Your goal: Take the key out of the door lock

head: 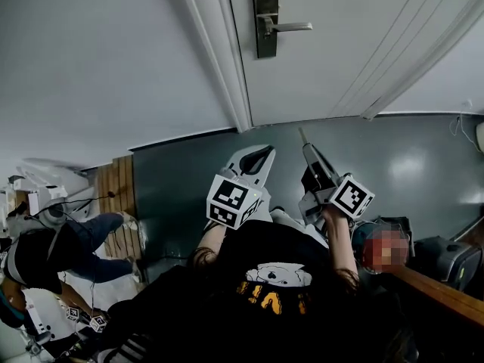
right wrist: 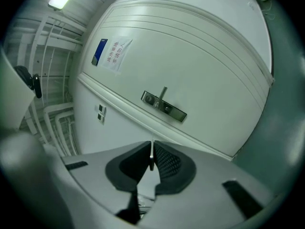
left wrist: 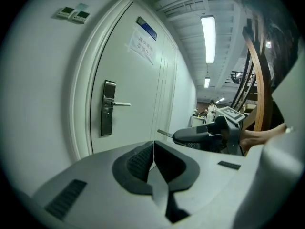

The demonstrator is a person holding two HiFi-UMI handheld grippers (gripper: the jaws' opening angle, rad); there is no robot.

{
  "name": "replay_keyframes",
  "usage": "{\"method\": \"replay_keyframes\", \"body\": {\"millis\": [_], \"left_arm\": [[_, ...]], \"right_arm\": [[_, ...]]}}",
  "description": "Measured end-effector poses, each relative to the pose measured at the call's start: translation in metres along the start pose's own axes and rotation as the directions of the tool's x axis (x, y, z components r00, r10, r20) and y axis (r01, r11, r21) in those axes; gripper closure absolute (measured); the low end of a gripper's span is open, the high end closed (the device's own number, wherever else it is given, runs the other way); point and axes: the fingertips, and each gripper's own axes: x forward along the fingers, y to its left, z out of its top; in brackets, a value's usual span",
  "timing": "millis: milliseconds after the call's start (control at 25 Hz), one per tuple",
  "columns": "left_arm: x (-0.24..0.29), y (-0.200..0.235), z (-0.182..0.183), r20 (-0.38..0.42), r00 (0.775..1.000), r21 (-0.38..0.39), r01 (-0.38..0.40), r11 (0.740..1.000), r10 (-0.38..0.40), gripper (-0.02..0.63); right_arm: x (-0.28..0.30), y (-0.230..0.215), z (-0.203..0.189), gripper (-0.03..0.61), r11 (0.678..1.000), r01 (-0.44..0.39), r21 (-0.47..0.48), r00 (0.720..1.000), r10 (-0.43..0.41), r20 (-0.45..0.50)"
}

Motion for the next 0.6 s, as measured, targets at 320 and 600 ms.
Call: {"method": "replay_keyframes", "body": {"millis": [320, 600], "left_arm": [[-0.008, -0.019, 0.001, 0.021, 1.000, 0.014, -0.006, 1.000, 0.006, 0.604], [-0.009, -0.026, -0.002, 0.024, 1.000, 0.014, -0.012, 1.000, 0.011, 0.604]], "right_arm": [[-0.017, 0.009, -0.002, 0.557, 0.999, -0.026, -0.019, 1.000, 0.026, 0.005], [-0.025, 0.009, -0.003, 0.557, 0.996, -0.019, -0.087, 1.000, 0.019, -0.010]]}}
